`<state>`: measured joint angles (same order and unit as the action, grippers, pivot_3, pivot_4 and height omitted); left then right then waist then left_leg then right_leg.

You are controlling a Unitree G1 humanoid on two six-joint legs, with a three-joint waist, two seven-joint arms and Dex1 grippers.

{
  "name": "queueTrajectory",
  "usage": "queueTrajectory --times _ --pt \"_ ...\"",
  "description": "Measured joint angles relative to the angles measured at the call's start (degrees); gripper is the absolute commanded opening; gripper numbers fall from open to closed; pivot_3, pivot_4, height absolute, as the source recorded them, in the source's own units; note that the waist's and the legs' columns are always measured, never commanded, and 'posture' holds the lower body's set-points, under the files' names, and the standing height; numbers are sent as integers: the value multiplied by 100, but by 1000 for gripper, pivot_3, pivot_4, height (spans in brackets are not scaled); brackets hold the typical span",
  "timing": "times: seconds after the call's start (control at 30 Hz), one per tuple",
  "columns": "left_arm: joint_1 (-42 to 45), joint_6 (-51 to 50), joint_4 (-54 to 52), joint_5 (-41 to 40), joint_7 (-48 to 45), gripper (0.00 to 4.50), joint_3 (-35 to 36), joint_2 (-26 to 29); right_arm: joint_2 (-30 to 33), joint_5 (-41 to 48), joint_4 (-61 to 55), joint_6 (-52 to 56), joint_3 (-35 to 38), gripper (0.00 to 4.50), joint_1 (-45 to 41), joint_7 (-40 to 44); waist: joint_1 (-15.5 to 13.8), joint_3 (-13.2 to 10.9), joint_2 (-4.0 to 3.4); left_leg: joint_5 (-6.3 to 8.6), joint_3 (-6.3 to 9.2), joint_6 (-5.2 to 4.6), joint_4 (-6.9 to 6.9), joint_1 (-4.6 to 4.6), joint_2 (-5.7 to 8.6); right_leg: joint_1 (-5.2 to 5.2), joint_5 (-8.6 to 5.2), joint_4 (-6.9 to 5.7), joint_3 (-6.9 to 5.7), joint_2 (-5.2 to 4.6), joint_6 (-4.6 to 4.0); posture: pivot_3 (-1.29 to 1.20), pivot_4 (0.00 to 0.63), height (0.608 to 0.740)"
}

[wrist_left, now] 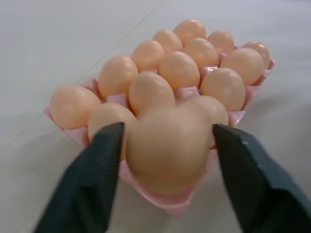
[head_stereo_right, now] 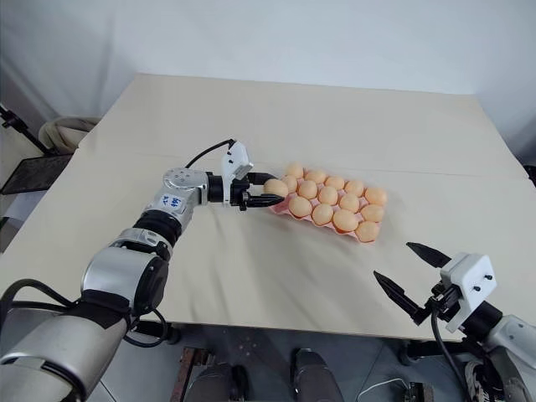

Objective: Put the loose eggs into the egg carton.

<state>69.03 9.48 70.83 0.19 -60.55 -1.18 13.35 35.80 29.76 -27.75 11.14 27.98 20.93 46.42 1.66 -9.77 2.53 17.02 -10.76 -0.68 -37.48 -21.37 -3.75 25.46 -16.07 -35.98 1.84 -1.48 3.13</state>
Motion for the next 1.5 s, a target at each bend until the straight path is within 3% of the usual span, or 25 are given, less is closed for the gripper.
queueTrajectory --times 0.07,0.43,0.67,0.87,0.93,1.27,1.5 --pt "1 1 15 11 49 4468 3 0 2 0 0 0 5 4500 -4 2 2 0 0 0 0 0 0 0 0 0 0 -1 0 0 0 0 150 740" --pt "22 370 5 -136 -75 4468 256 226 267 36 201 2 3 4500 -532 193 12 0 0 -1 -1 1 -2 0 -2 0 1 -4 -2 3 1 0 150 740" --pt "-366 553 -1062 -1112 -1340 4468 1101 1535 875 216 1015 -43 49 4500 -1043 1023 64 -2 -5 -15 -20 30 8 18 -10 0 -1 -14 -11 10 -1 0 150 740" --pt "-2145 -158 -2276 -1639 -2121 4468 1514 2982 1633 130 2514 -384 113 4500 -1807 1944 151 -3 -6 -15 -30 21 -10 18 -31 1 -1 -27 -14 0 0 0 150 740" --pt "-2734 -545 -2761 -1789 -2142 4468 1634 3221 1755 29 3027 -513 54 4500 -2089 2130 153 -3 -5 -11 -30 17 -28 16 -34 0 -1 -36 -13 -3 0 0 150 740" --pt "-4263 -2640 -5355 -2658 -474 4468 2293 3199 1749 -325 3943 -876 -606 4500 -3100 2396 82 -3 -5 -14 -8 1 -54 15 -21 -3 1 -81 13 -32 -3 0 150 740" --pt "-4638 -3149 -6023 -2945 -150 4468 2325 3186 1648 -355 4062 -882 -818 4500 -3267 2426 143 -4 -6 -20 0 19 -53 19 -30 -2 -5 -92 8 -23 -14 0 150 740"
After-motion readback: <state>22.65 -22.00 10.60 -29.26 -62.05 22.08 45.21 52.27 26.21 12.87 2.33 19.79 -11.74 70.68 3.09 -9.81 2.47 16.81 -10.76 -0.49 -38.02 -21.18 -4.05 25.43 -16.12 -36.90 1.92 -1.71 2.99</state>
